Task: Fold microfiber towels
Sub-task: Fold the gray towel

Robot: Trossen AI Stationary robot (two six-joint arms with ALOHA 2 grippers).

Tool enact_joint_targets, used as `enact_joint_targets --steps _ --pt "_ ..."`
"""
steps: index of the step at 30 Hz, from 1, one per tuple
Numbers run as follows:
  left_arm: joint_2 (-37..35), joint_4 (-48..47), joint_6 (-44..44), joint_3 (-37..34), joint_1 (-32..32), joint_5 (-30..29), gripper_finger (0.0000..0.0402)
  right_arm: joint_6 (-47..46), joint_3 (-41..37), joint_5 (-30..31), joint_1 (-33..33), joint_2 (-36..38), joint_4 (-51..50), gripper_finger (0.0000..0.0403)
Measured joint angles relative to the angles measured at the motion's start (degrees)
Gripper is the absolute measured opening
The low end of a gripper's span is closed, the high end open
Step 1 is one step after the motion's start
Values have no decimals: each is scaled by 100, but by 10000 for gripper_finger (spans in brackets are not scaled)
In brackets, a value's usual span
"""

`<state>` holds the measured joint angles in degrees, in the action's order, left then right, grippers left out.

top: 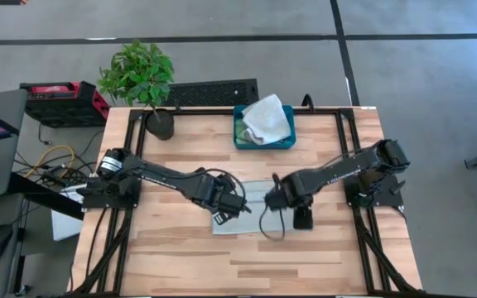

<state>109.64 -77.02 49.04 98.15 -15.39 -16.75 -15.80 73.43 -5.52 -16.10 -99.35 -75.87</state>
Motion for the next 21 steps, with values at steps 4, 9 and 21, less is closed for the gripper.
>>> enact_joint_targets --steps 4,9,21 --pt "-52 -66 251 0 -266 -3 151 643 0 -212 -589 2 449 200" --pt "-52 -83 409 0 -525 -3 151 1073 -323 -238 -1026 7 1594 191" --pt "-52 -70 622 0 -636 -6 151 383 -1332 -188 -273 4 2284 169"
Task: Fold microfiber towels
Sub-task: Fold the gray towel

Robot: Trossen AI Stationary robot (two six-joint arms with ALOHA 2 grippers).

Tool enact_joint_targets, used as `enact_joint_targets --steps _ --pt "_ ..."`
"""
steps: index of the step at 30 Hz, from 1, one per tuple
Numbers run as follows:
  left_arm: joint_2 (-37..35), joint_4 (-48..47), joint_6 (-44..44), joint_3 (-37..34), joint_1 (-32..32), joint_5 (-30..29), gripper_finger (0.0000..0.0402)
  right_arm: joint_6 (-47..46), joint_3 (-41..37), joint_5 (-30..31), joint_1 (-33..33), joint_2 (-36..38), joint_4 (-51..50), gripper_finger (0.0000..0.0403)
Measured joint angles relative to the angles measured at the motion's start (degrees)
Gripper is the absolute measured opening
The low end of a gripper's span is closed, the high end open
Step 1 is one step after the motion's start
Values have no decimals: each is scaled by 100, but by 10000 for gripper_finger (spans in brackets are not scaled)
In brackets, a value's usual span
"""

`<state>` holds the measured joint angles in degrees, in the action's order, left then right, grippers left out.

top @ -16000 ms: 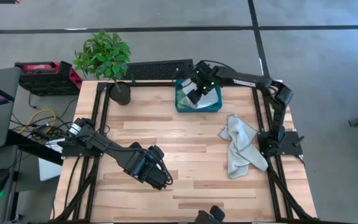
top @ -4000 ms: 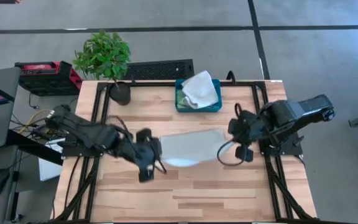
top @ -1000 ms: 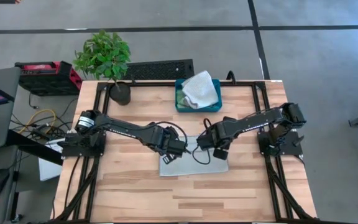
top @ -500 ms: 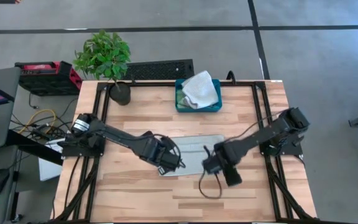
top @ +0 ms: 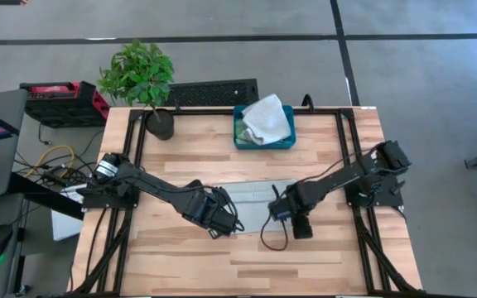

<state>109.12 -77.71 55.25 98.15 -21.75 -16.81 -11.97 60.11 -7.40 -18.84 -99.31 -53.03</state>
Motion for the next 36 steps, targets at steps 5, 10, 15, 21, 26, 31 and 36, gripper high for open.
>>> enact_joint_targets --steps 5,10,15,21,26,31,36 --pt "-1 2 -40 0 13 -2 151 42 -64 0 376 0 154 166" --pt "-2 0 -40 0 31 2 151 234 -64 8 787 -24 216 166" --pt "-3 0 -40 0 37 3 151 301 -64 40 1178 -35 247 164" --pt "-4 -2 -40 0 37 5 151 348 -64 747 1529 -35 252 164" --pt "-4 -4 -40 0 87 5 151 349 -64 1329 1773 -35 305 164" --pt "-4 -2 -40 0 160 6 151 189 -64 1865 1976 -35 336 164" --pt "-4 -4 -40 0 210 7 151 149 -60 1955 1925 231 189 164"
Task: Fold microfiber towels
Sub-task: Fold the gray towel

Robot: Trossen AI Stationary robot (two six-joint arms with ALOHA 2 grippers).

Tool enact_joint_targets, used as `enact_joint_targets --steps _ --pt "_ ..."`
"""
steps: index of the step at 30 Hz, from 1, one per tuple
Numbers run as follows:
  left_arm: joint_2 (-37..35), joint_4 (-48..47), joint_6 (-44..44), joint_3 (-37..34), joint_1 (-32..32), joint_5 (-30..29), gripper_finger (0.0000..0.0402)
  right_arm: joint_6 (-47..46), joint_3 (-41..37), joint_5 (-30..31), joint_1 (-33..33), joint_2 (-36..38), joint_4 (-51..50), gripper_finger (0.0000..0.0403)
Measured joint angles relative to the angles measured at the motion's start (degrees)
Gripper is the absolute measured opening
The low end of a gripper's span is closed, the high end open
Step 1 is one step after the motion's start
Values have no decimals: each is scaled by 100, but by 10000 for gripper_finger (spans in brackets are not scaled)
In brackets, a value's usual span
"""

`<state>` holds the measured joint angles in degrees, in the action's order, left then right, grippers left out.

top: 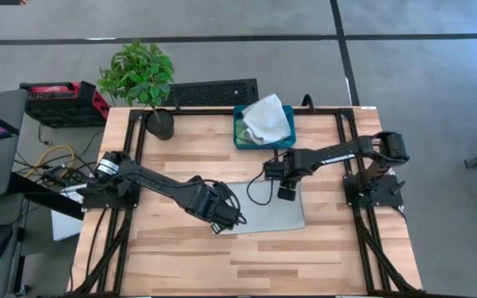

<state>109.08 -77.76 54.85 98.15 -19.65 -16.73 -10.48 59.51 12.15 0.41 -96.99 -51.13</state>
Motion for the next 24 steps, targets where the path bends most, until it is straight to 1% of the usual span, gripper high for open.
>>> enact_joint_targets --steps 3,6,8,10,12,15,18,20,22,24 --pt "-2 -2 0 0 1 9 151 72 -2 -140 -287 431 -248 164" --pt "-3 -40 0 1 1 58 151 383 -43 -840 -750 958 -311 164" --pt "-4 -68 2 2 1 125 151 636 -183 -1331 -1144 1262 -151 164" --pt "-4 -106 0 2 -1 144 151 857 -402 -1639 -1551 1483 53 164" --pt "-4 -90 0 2 -1 144 151 889 -624 -1809 -1929 1602 371 164" --pt "-4 -94 -22 2 -1 144 151 629 -891 -1825 -2404 1591 806 164" --pt "-4 -94 -91 2 -1 144 151 230 -1060 -1826 -2668 1389 1280 164" --pt "-4 -96 -103 2 -3 142 151 55 -1121 -1737 -2771 1153 1407 164" --pt "-4 -101 -103 2 -3 142 151 -162 -1122 -1470 -2787 933 1408 164" --pt "-4 -101 -123 2 -3 144 151 -327 -1119 -1328 -2766 718 1411 164"
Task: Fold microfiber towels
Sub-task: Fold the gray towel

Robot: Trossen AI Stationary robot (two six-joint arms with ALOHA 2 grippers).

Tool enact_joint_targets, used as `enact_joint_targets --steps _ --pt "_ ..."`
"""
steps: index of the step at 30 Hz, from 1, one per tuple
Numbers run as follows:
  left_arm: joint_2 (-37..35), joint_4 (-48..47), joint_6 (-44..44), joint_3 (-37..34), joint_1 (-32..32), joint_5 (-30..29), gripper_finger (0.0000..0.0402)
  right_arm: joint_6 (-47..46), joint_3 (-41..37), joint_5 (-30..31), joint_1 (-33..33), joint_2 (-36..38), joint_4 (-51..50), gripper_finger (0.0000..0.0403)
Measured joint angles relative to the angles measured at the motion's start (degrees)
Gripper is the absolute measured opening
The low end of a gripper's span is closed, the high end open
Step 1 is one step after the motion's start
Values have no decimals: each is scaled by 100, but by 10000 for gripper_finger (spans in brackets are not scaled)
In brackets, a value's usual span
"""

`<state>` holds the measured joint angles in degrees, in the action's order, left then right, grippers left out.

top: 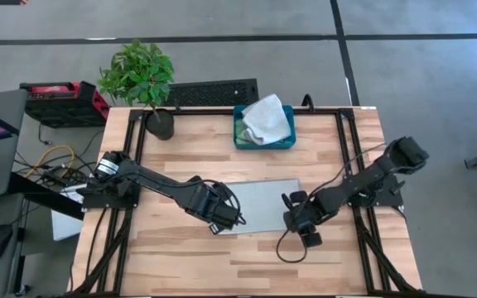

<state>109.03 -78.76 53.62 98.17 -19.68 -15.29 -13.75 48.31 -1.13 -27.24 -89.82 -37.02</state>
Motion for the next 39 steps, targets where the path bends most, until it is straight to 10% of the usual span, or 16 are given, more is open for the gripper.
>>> enact_joint_targets --steps 13,21,39 --pt "0 -7 -69 0 0 103 151 -138 38 74 -111 -576 -55 152" --pt "0 -49 -43 0 -14 99 151 5 404 236 183 -333 -514 14" --pt "2 -392 901 245 -475 -9 151 2037 1716 426 1292 -328 584 3"
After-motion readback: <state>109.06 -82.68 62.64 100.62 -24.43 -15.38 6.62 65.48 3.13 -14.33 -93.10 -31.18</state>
